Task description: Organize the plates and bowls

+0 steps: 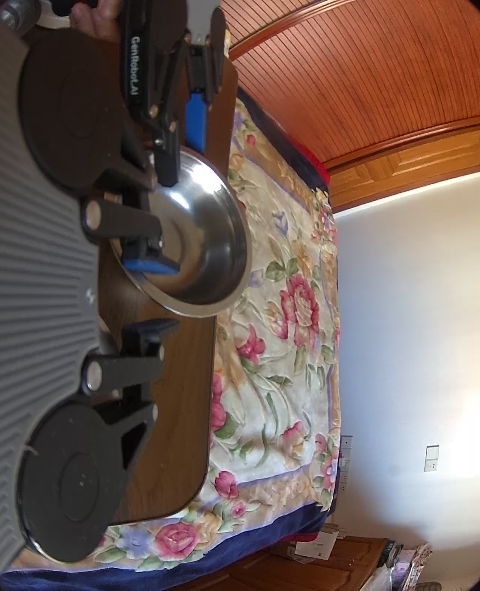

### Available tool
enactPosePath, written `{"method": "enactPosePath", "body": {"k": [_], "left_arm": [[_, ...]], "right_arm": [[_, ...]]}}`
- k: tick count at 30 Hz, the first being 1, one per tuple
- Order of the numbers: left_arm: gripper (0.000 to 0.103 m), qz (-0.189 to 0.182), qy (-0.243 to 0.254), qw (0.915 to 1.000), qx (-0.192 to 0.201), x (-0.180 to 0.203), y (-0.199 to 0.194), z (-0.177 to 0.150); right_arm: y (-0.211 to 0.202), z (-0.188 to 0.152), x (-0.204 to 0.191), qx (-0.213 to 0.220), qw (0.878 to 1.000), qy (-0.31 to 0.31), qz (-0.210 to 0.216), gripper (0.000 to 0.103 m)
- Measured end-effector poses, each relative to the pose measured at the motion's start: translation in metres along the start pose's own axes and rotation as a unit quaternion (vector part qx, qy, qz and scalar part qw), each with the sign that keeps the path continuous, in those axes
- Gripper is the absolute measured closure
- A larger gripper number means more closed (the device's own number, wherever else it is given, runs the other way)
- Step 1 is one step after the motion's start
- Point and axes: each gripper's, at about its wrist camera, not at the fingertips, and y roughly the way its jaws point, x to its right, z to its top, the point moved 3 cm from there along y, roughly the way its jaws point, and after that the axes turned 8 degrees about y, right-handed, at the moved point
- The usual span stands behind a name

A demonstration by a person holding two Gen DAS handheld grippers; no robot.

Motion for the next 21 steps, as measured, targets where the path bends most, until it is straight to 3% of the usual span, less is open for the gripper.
{"method": "enactPosePath", "body": {"k": [5,9,21], "left_arm": [[0.071,-0.004,0.0,1.0,-0.005,0.0,0.002,0.0],[0.072,0.008,0.003,0.9999,-0.012,0.001,0.0,-0.001],[0.074,0.0,-0.006,1.0,-0.006,0.003,-0.025,-0.001]], "right_arm": [[0.001,0.0,-0.003,-0.003,1.0,0.001,0.001,0.08],[0.001,-0.001,-0.005,-0.005,1.0,0.01,0.009,0.081],[-0.011,-0.002,-0.016,0.0,1.0,0.005,0.009,0.082]]}}
